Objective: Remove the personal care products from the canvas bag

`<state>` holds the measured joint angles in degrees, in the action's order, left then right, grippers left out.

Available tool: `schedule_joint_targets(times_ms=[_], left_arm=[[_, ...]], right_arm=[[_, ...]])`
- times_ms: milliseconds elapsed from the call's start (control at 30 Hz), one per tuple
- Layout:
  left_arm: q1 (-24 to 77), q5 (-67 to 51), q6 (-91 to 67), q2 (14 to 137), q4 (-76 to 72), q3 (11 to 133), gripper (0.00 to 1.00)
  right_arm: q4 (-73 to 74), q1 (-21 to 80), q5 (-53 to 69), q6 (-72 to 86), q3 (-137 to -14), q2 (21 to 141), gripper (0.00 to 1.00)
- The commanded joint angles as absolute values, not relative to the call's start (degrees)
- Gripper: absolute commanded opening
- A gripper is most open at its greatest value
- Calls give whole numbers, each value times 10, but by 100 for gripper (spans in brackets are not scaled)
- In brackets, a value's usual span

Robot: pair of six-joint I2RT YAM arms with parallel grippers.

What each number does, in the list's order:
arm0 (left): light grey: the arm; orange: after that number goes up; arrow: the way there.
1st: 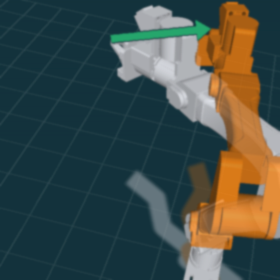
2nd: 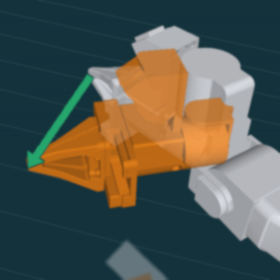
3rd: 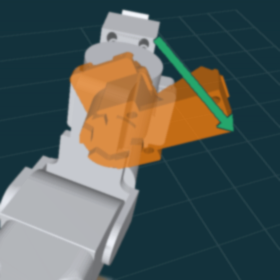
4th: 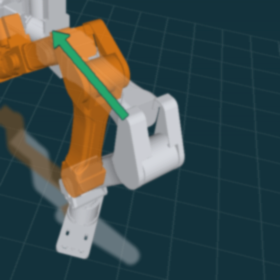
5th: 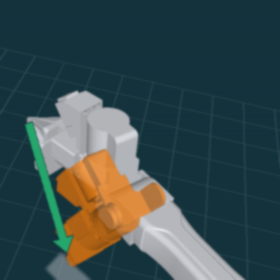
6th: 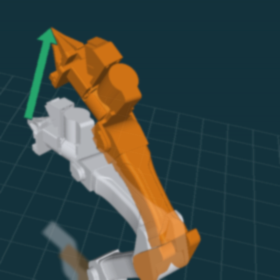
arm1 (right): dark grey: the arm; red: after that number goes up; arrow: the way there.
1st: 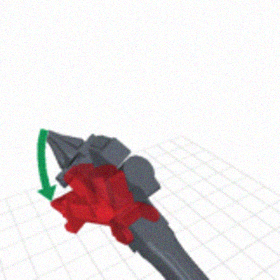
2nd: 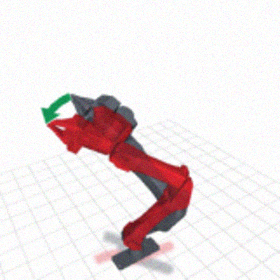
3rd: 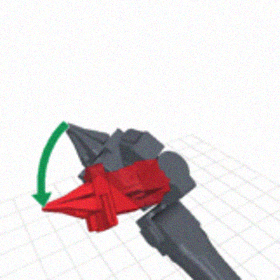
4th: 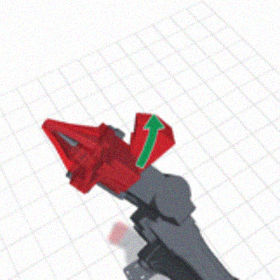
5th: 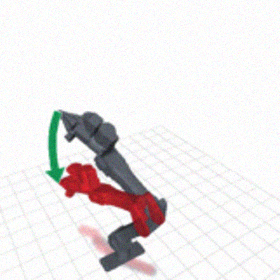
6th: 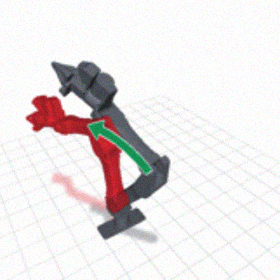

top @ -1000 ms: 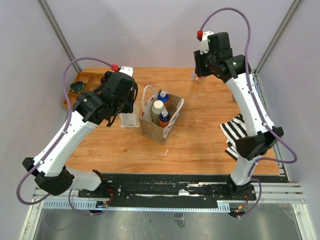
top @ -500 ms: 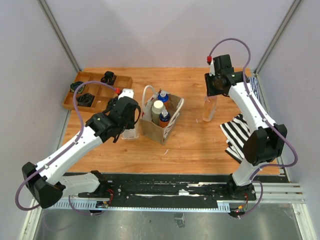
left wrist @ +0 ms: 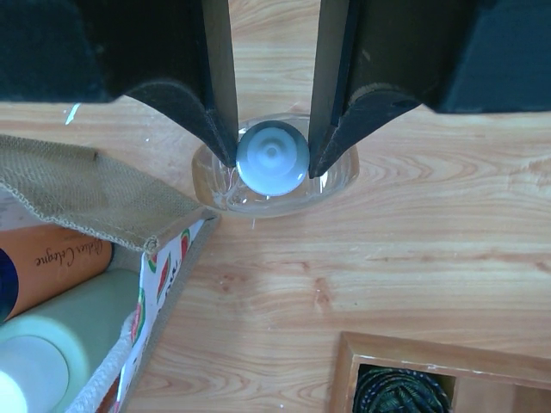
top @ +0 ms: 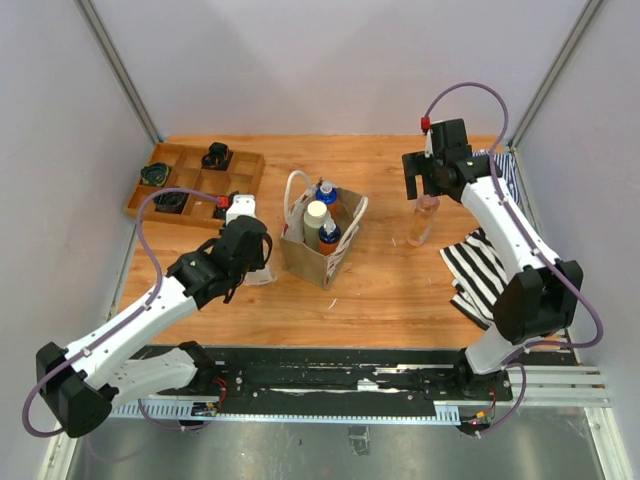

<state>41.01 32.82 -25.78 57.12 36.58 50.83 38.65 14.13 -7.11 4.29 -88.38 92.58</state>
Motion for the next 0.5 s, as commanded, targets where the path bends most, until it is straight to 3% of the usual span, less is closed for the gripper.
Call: schedule_joint_targets(times_ms=[0, 100, 300, 367, 467], left_arm=[[413, 349, -291, 543, 303, 492, 19], [413, 350, -299, 526, 303, 491, 42], [413, 365, -321, 515, 344, 524, 78], [413, 373, -332, 521, 365, 540, 85], [413, 373, -340, 529, 382, 580, 87]], right_arm=[[384, 191, -160, 15, -898, 867, 98], [385, 278, -193, -13, -915, 842, 99], [382, 351, -101, -14, -959, 846, 99], [384, 360, -70, -10, -975, 862, 93], [417, 370, -22, -1, -1016, 905, 86]])
